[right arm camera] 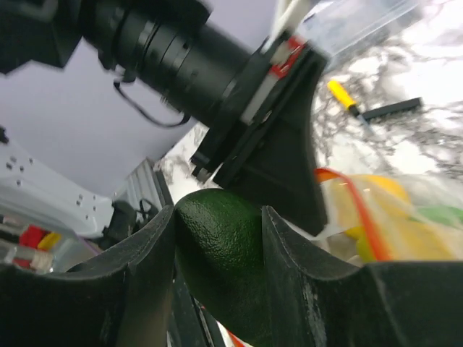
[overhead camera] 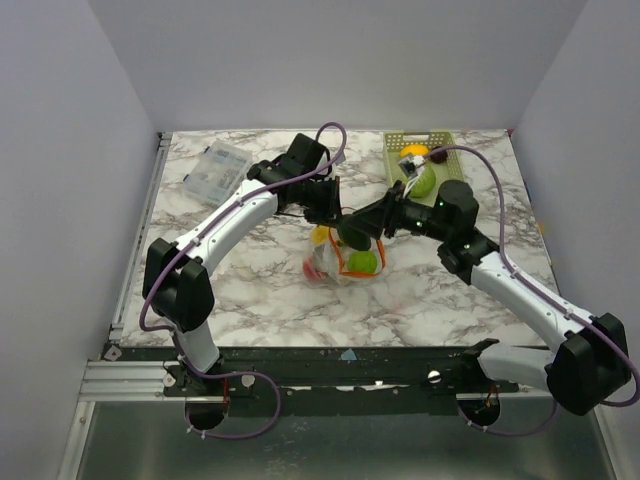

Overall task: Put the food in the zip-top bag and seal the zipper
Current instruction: Place the fake vegetable in the zipper food storage bag.

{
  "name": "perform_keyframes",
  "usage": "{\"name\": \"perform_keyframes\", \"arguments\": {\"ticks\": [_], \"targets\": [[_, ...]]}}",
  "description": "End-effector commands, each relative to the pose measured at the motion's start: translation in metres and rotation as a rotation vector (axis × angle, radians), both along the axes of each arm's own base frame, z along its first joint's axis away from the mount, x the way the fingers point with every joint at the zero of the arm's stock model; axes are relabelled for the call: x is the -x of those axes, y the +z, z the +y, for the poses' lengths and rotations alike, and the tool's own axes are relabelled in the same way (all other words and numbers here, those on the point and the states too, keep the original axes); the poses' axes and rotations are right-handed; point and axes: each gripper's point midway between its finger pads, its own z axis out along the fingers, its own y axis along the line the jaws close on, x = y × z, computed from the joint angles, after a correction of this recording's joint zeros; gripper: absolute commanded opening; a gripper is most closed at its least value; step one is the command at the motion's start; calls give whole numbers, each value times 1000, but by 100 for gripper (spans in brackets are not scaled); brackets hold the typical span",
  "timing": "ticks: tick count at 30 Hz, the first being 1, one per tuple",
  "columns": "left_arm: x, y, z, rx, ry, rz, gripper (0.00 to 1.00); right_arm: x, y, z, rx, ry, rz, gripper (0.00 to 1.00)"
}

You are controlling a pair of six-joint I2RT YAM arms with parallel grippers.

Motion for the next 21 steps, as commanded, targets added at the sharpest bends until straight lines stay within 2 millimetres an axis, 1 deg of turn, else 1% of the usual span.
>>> {"name": "perform_keyframes", "arguments": {"ticks": [1, 2, 3, 4, 5, 9, 10, 13, 14, 15, 17, 21], "targets": [[-5, 17, 6, 7, 32, -43, 0, -2, -18, 11, 41, -68, -91, 1], [-5, 18, 7, 7, 33, -44, 0, -4, -21, 10, 37, -90, -91, 1], [-4, 18, 8, 6, 35, -44, 0, -3, -25, 10, 34, -99, -91, 4], [-4, 18, 9, 5, 36, -44, 0, -5, -27, 9, 29, -112, -97, 14], [-3, 19, 9, 6, 37, -46, 0, -7, -33, 8, 31, -127, -87, 22], [-2, 23, 10, 14, 35, -49, 0, -14, -51, 11, 69, -135, -13, 48], [-3, 24, 11, 15, 34, -51, 0, -15, -52, 13, 77, -127, -3, 53], [-4, 22, 12, 9, 28, -58, 0, -19, -55, 12, 121, -137, 26, 78], [-4, 21, 13, 2, 27, -61, 0, -21, -53, 13, 144, -128, 21, 80], [-5, 21, 14, -9, 28, -68, 0, -21, -56, 12, 187, -120, 29, 80], [-6, 20, 18, -25, 26, -81, 0, -25, -47, 8, 234, -137, 15, 80], [-5, 19, 22, -46, 6, -107, 0, -28, -7, -10, 247, -215, -108, 81]]}}
